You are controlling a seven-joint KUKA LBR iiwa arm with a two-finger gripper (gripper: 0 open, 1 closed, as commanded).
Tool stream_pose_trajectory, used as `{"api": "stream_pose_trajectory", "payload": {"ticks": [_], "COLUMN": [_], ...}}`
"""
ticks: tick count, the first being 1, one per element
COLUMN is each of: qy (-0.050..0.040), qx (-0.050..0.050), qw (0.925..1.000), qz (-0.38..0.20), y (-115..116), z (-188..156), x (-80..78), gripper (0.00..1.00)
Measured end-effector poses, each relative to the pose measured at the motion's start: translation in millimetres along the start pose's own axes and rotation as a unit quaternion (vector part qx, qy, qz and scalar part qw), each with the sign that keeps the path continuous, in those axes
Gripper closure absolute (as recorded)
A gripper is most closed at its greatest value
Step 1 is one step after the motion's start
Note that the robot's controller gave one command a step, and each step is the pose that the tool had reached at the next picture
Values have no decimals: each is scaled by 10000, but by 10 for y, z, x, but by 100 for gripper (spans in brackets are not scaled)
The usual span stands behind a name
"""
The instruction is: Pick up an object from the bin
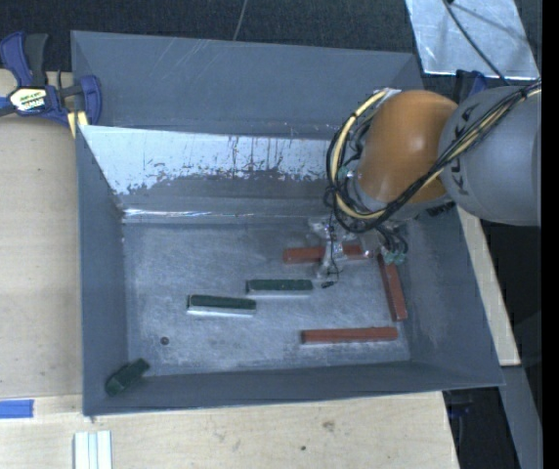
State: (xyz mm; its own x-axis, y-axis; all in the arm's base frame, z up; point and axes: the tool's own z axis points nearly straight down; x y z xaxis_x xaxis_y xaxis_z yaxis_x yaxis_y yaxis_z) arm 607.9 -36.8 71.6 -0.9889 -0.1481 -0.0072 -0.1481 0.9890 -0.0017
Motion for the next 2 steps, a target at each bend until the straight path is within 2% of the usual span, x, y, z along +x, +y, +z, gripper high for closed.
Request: {"api": "stream_pose_trajectory", "payload": {"ticks": [1, 2], "qy": [58, 18], "qx": [-17, -6], "qw": [10000, 9997], "qz": [66, 247], "y": [8, -17], "z": [-413, -1554], "x": [82, 175], "gripper": [100, 100]}}
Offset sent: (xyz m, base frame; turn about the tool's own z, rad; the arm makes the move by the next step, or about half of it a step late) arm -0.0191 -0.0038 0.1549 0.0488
